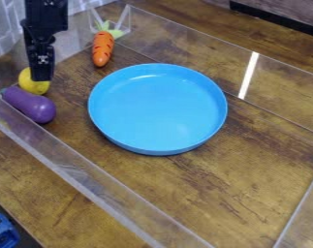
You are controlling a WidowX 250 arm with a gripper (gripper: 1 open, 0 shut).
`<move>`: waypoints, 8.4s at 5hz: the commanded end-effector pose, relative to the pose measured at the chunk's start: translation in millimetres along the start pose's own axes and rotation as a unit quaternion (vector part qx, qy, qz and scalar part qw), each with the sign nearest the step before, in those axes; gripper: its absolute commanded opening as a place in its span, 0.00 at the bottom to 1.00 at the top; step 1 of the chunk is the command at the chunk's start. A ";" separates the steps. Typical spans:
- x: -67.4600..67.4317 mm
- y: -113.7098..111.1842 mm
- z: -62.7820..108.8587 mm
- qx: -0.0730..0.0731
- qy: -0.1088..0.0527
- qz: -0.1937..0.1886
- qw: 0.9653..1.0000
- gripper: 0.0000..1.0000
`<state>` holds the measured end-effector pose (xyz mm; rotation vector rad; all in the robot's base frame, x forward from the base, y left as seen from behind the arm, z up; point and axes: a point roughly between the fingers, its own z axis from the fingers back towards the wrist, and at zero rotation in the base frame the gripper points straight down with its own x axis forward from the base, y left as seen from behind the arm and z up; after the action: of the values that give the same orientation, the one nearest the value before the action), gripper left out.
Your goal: Put the lemon on the blue tray
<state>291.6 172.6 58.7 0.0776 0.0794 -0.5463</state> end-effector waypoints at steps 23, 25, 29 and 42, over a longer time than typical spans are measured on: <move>65.6 -21.6 92.2 0.043 -0.067 -0.011 0.997 0.00; 99.9 -46.4 94.2 0.037 -0.091 -0.042 0.994 0.00; 118.4 -68.1 75.4 0.012 -0.121 -0.085 0.989 1.00; 135.1 -26.0 7.4 0.015 -0.106 -0.204 0.973 1.00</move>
<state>383.8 74.6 29.2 -0.0097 -0.0674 -0.9718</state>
